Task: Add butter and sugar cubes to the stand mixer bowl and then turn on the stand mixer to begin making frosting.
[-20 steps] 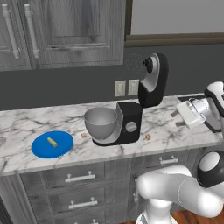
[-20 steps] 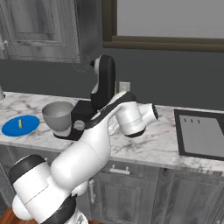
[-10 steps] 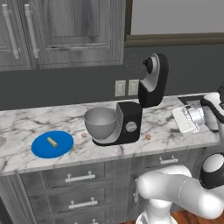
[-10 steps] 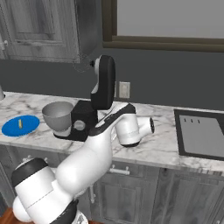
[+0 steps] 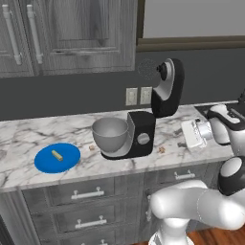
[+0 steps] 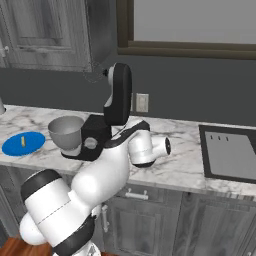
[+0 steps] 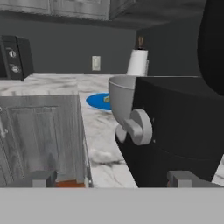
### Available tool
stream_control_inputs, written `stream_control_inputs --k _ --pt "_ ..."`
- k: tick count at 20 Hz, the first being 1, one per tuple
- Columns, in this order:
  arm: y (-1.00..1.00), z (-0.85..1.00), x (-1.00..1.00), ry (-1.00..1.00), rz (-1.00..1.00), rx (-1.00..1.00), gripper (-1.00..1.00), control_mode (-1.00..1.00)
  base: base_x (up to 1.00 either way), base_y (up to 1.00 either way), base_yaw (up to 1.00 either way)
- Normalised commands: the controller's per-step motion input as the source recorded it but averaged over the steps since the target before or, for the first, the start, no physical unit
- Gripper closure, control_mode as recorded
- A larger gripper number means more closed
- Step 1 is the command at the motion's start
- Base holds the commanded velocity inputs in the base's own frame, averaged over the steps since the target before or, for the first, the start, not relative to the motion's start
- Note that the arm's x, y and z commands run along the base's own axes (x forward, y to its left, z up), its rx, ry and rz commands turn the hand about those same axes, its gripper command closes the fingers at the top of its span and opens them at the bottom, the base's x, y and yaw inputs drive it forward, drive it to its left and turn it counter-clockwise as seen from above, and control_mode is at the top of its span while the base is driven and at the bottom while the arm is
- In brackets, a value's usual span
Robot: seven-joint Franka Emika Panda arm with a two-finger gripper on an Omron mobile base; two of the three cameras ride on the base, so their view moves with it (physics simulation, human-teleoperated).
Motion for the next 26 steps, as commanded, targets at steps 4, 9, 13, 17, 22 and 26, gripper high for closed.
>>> stream_control_inputs --k 4,9,13,17,22,26 --pt "0.05 -0.50 0.26 0.02 0.00 0.00 -1.00 -1.00 0.00 0.00 0.00" --pt "0.05 -0.39 0.21 0.00 0.00 0.00 -1.00 -1.00 0.00 0.00 0.00" --pt "0.00 -0.29 0.17 0.00 0.00 0.00 -1.00 -1.00 0.00 0.00 0.00" --pt "0.00 -0.24 0.24 0.00 0.00 0.00 -1.00 -1.00 0.00 0.00 0.00" --pt "0.00 -0.25 0.35 0.00 0.01 0.00 -1.00 -1.00 0.00 0.00 0.00" --pt "0.00 -0.22 0.34 0.00 0.02 0.00 -1.00 -1.00 0.00 0.00 0.00"
